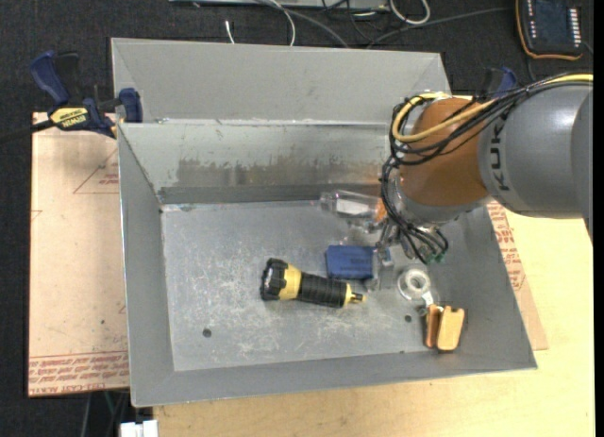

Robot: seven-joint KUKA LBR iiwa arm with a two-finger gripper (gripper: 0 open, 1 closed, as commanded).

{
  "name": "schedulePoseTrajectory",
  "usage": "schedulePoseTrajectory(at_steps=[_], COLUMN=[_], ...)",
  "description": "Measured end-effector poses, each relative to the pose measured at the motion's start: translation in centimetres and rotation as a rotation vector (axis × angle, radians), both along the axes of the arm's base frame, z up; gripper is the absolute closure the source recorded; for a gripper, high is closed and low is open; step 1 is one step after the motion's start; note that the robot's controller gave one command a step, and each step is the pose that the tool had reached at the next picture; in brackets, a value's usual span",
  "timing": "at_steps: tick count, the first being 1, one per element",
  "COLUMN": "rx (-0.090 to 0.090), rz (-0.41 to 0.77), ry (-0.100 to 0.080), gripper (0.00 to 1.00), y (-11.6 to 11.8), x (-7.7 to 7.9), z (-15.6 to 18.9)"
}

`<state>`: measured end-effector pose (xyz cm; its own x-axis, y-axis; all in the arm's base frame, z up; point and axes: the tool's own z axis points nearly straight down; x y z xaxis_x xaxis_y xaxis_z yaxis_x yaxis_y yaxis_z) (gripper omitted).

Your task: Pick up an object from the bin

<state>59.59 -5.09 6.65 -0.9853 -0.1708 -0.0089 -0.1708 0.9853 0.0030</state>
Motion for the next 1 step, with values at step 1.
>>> schedulePoseTrajectory(at_steps=[1], rx=[0.000], rz=[-0.001], ry=[0.000], gripper=[1.00], y=[0.00], x=[0.00], z=[0.04])
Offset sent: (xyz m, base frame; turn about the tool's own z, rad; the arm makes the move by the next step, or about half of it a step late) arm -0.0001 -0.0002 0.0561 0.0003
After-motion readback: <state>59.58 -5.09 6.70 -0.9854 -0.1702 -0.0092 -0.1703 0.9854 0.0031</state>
